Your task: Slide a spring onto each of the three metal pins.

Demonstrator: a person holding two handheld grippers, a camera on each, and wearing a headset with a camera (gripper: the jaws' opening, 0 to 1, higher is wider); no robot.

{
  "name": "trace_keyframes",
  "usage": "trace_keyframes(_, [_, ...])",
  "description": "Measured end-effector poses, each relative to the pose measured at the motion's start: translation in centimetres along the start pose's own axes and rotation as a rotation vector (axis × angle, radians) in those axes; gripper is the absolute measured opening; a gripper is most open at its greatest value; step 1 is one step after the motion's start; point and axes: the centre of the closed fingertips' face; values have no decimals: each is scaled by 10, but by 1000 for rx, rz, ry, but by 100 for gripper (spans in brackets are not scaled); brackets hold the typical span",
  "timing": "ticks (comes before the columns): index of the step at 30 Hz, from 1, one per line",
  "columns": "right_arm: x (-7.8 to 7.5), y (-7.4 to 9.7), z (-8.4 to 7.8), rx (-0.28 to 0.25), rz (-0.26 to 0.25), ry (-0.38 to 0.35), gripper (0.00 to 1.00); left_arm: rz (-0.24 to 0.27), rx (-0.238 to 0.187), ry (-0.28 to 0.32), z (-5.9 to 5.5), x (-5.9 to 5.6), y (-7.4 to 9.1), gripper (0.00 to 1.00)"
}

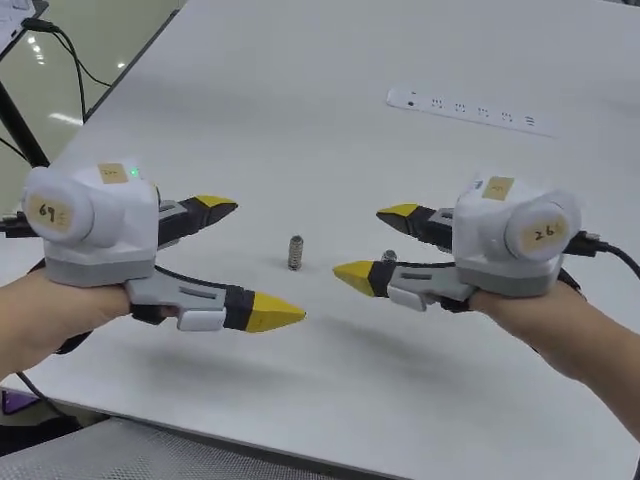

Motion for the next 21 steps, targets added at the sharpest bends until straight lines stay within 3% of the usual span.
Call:
trace_keyframes(8, [-3, 25, -11, -31, -43, -38, 68, 5, 5, -16, 2, -4, -2, 98])
trace_keyframes(21, [-30, 78, -46, -69, -171, -148, 92, 10, 17, -26, 3, -7, -2, 98])
Point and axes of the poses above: the centre of the closed fingertips' face, and the gripper's own axes: y roughly backward along the fingers, x roughly to its left, z roughly out of its top, and after that the axes turned 5 degrees about x, right-handed
